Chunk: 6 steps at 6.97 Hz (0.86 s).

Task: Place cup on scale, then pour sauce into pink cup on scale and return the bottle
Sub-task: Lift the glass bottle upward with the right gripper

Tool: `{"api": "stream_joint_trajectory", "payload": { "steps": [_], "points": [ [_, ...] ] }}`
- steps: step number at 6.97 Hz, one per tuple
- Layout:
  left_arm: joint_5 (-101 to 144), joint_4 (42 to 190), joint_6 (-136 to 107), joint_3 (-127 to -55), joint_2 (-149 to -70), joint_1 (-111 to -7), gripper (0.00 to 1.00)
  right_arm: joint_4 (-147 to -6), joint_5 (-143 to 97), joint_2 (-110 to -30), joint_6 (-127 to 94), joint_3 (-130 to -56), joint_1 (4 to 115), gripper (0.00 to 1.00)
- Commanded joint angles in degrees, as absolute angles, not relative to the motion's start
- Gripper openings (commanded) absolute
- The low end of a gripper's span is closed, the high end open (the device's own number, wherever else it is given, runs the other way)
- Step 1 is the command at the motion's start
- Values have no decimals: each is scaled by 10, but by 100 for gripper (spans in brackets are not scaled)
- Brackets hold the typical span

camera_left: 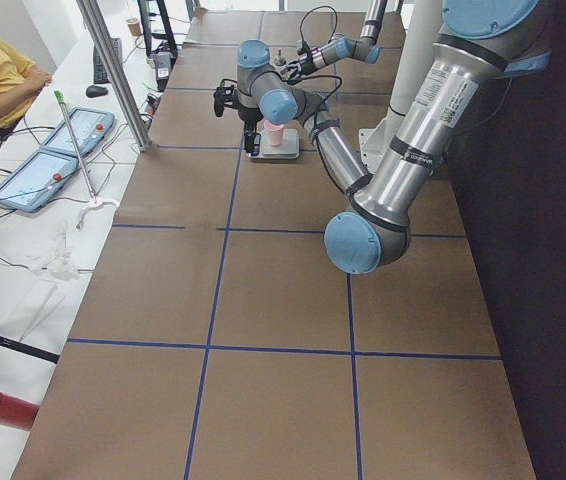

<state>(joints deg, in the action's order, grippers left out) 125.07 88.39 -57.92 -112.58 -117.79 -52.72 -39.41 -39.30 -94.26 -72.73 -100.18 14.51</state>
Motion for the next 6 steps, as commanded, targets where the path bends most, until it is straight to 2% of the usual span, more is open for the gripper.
{"api": "stream_joint_trajectory", "payload": {
  "steps": [1,3,5,6],
  "points": [
    [1251,875,-579,-1133,-1178,-528,100,-394,-394,-940,-727,-996,153,96],
    [1251,875,-579,-1133,-1178,-528,100,-395,-394,-936,-727,-995,156,81],
    [1251,875,-579,-1136,-1177,-529,100,-395,-394,-935,-720,-990,160,35],
    [1251,875,-579,-1136,-1175,-529,100,-395,-395,-920,-697,-989,168,21]
  ]
}}
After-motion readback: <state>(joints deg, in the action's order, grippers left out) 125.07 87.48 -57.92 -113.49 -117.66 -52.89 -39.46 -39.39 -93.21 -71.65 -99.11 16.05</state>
